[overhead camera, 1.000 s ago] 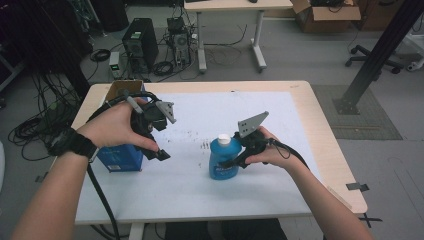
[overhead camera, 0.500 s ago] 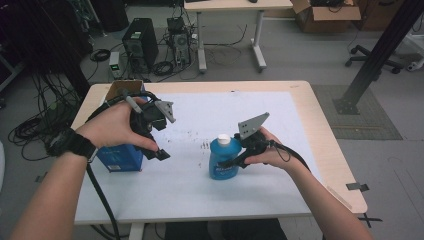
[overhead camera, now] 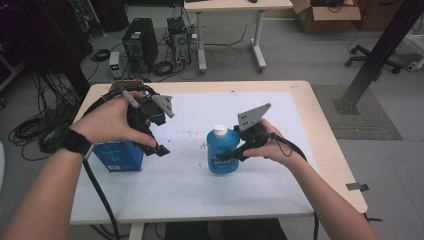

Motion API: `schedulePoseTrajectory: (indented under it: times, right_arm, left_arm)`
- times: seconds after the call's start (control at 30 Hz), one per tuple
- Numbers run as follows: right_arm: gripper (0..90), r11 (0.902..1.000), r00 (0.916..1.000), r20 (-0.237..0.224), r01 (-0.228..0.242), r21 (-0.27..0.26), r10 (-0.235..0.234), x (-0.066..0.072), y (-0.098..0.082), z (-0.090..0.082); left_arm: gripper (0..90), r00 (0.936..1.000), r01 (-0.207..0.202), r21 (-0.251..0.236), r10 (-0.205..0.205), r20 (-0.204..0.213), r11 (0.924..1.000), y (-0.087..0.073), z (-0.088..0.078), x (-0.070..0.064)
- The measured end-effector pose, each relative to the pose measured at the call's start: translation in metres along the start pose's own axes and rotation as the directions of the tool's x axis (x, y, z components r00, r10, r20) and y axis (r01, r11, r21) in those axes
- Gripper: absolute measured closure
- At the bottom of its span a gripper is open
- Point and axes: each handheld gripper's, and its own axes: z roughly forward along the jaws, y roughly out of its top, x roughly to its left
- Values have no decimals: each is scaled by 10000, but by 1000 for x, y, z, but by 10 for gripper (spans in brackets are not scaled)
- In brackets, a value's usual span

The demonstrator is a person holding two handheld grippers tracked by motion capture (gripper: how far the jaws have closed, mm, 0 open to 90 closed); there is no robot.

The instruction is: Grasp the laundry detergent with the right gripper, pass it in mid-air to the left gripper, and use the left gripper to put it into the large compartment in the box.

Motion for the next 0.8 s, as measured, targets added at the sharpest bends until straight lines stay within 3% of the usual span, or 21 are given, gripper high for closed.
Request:
schedulePoseTrajectory:
  times: [0.37,0.53,0.8]
  right_arm:
    - [421,9985,9988,75,472,284,-474,-1,58,-1]
    - [422,9971,9978,-44,664,367,-663,1,80,11]
    - [423,9939,9956,-330,895,643,-876,6,100,37]
  left_arm:
    - [88,9996,-196,-190,191,-224,9996,9,-19,-4]
    - [87,9994,-252,-258,245,-245,9994,11,-22,-5]
    - [87,9991,-289,-479,274,-323,9984,14,-27,-7]
